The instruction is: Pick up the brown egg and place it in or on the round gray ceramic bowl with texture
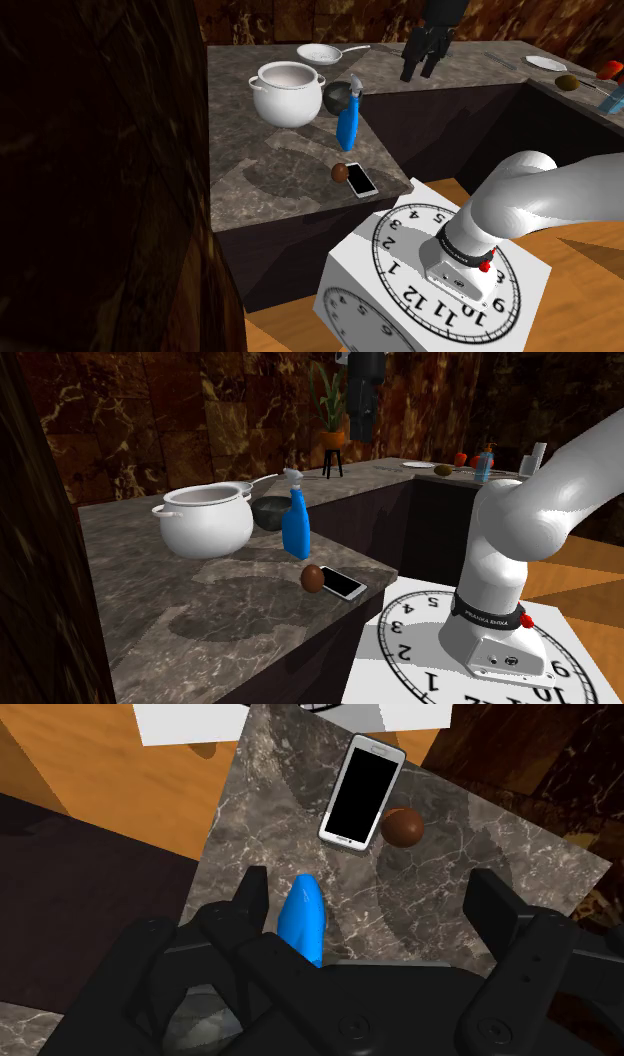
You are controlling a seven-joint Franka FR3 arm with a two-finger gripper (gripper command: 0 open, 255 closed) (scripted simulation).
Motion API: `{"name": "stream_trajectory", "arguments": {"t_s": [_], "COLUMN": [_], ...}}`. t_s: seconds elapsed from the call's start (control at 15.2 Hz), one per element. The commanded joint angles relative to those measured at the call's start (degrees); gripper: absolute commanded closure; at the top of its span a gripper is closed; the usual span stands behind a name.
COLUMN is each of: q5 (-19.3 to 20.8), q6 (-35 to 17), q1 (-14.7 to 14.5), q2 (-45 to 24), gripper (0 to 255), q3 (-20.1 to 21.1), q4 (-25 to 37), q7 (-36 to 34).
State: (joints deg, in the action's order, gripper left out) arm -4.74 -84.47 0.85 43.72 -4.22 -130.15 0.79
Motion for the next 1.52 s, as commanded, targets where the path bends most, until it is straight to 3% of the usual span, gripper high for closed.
{"name": "stream_trajectory", "arguments": {"t_s": [0.0,0.73,1.39,1.45], "q5": [0.00,-2.01,-2.99,-2.94], "q6": [0.00,-24.52,-51.57,-52.28], "q1": [0.00,-4.07,-7.65,-7.68], "q2": [0.00,0.73,-11.85,-12.33], "gripper": [0,0,0,0], "q3": [0.00,7.99,16.44,16.66], "q4": [0.00,-20.08,-30.21,-30.33], "q7": [0.00,-0.87,-3.33,-3.44]}}
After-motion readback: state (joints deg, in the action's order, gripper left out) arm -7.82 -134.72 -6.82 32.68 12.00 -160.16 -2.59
